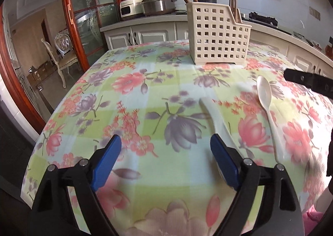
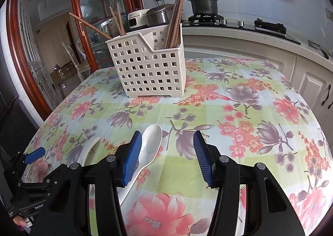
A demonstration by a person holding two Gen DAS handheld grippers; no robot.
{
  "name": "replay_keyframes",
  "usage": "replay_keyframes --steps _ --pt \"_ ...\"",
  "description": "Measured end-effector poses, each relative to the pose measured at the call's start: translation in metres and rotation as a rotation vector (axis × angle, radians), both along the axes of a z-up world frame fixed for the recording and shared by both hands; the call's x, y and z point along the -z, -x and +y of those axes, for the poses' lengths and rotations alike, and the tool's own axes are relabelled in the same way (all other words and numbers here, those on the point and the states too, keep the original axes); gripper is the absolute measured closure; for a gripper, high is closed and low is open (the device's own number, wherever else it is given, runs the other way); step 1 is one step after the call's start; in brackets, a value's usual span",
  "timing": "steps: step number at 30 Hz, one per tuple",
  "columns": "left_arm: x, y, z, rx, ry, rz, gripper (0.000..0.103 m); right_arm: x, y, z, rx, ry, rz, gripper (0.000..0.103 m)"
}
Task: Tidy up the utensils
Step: 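Move both grippers back down over the white spoons on the table, then grasp a white spoon by its handle with the right gripper while the left gripper approaches another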
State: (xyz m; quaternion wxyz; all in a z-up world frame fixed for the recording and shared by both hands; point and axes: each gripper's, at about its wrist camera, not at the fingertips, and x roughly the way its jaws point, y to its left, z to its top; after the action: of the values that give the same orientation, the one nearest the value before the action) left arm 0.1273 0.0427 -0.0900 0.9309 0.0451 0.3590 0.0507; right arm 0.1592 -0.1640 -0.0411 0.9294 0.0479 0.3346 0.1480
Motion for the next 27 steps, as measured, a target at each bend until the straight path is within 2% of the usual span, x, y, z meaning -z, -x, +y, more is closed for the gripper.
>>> replay_keyframes --steps 2,6,10,17,21,24,27 --pt "0.003 0.003 0.000 0.003 -0.003 0.020 0.023 -0.001 0.001 0.000 0.001 -0.003 -0.002 0.053" --pt "0.015 0.007 0.002 0.014 0.006 0.084 0.034 -0.003 0.002 0.000 0.002 -0.009 -0.003 0.053" --pt "0.013 0.011 -0.006 0.059 0.006 0.094 0.041 -0.004 0.003 0.002 -0.005 -0.011 -0.002 0.053" --pt "0.009 0.001 -0.035 0.168 0.027 0.095 0.041 -0.008 0.005 -0.005 0.008 -0.018 -0.012 0.053" --pt "0.014 -0.020 -0.052 0.221 0.066 0.141 0.042 -0.009 0.005 -0.014 0.027 -0.030 -0.015 0.052" --pt "0.013 -0.035 -0.067 0.244 0.055 0.147 0.042 -0.009 0.005 -0.021 0.042 -0.036 -0.017 0.052" --pt "0.004 -0.045 -0.075 0.248 0.040 0.119 0.042 -0.008 0.003 -0.028 0.058 -0.045 -0.012 0.052"
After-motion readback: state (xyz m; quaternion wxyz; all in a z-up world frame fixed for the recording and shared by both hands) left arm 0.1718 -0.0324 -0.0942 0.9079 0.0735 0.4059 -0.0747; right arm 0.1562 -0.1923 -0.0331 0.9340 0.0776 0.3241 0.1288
